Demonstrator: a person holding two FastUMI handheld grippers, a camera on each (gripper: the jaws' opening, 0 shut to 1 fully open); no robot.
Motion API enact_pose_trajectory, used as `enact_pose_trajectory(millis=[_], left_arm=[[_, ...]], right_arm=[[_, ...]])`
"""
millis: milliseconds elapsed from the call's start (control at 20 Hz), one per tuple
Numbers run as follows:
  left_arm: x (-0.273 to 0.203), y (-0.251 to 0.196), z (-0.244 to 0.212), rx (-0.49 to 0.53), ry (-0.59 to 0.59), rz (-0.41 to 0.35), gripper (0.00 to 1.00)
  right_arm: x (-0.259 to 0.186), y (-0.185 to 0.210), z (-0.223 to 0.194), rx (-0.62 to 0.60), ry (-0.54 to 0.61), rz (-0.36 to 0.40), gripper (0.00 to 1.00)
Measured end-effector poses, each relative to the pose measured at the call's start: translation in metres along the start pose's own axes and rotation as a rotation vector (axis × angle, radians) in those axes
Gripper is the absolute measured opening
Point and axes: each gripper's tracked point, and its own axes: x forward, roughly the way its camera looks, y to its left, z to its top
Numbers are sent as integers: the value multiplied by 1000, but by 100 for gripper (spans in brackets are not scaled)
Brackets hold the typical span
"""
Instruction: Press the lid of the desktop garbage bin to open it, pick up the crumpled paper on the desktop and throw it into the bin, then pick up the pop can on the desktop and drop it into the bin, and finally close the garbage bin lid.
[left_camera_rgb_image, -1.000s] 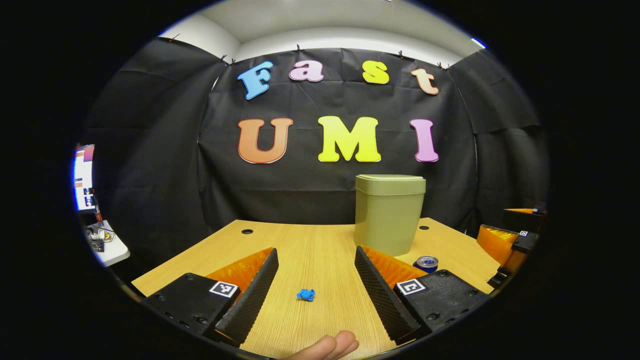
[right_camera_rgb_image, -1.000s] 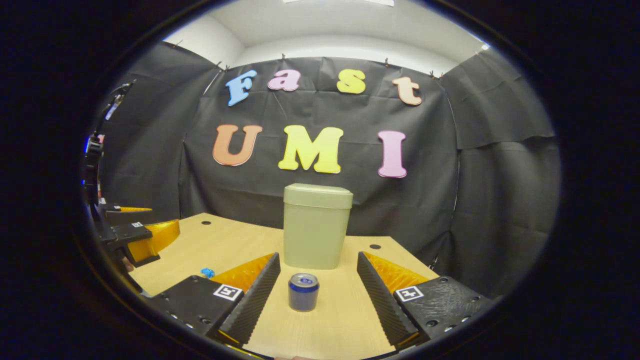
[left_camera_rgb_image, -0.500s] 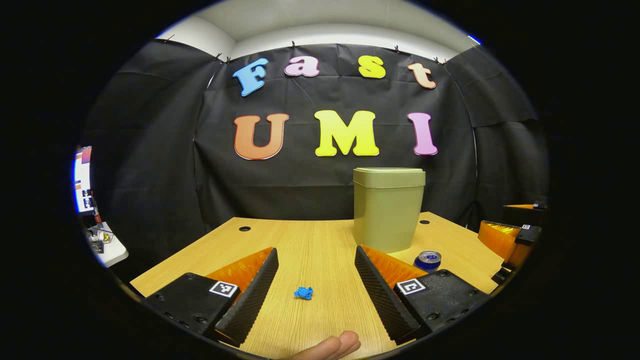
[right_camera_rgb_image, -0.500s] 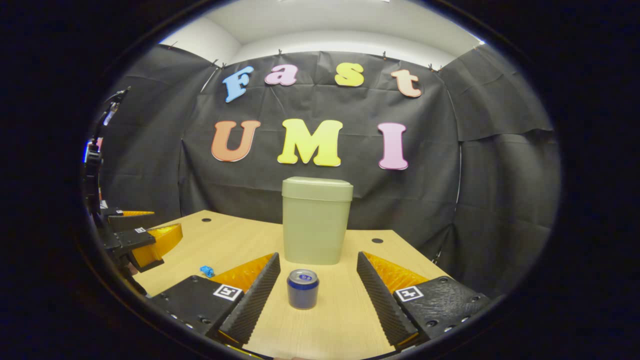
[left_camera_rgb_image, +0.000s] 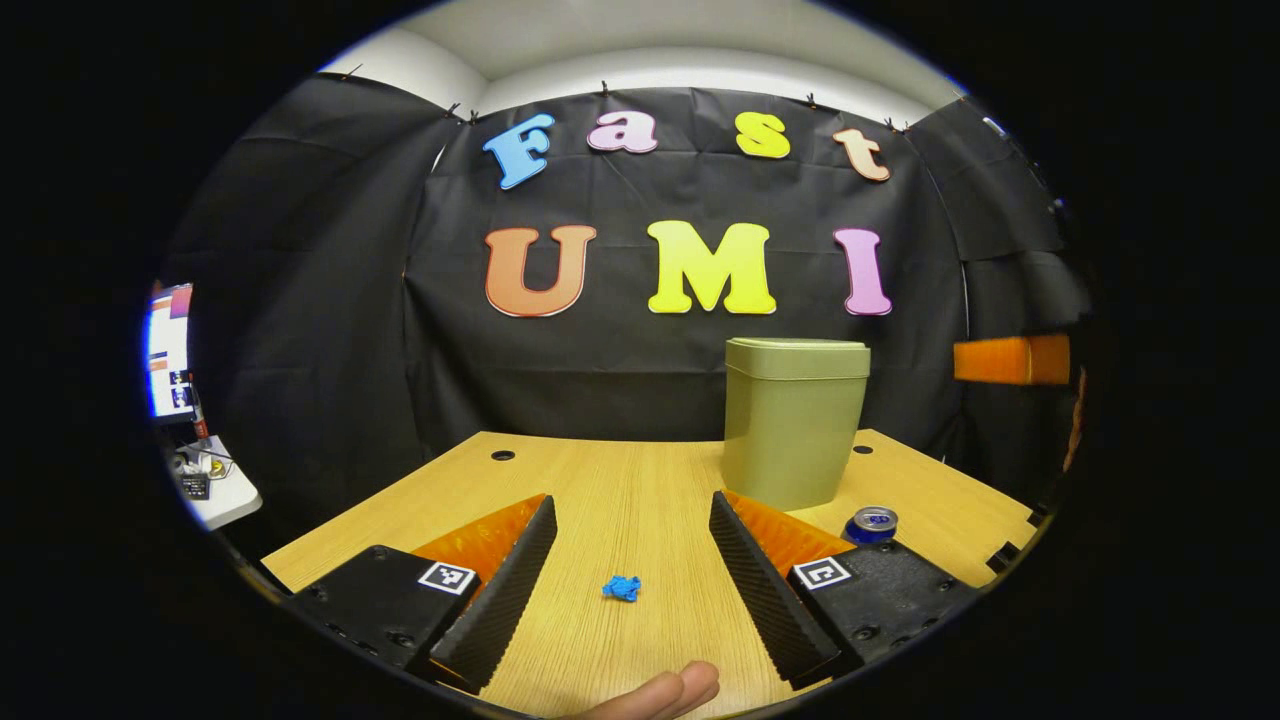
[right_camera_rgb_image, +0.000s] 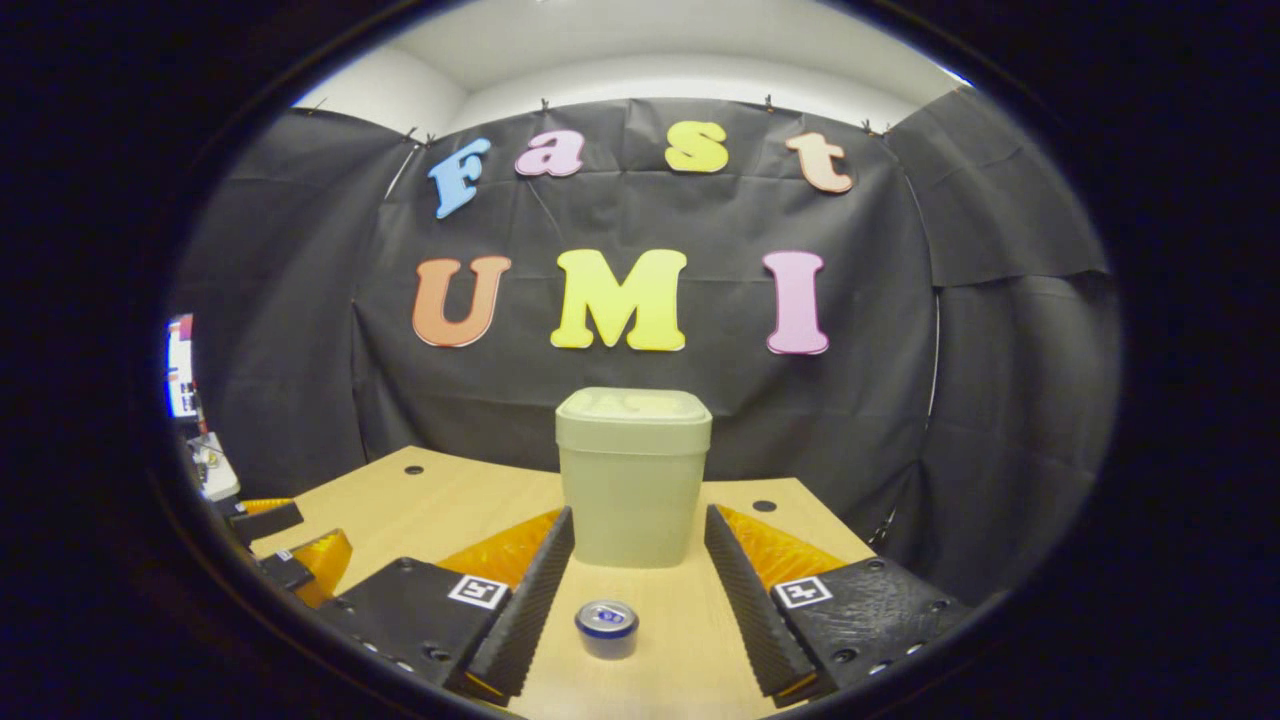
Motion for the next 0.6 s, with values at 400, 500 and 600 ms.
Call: enact_pose_trajectory(millis=[400,500,600], left_arm=[[8,-5,-9,1,24,-3,99],[9,-5,-11,2,27,-4,99],[9,-9,-14,1,32,-11,99]], right_arm=[[71,-18,53,-6,81,-23,38],[88,-18,52,0,92,-13,2],[102,-18,55,-11,105,-13,0]])
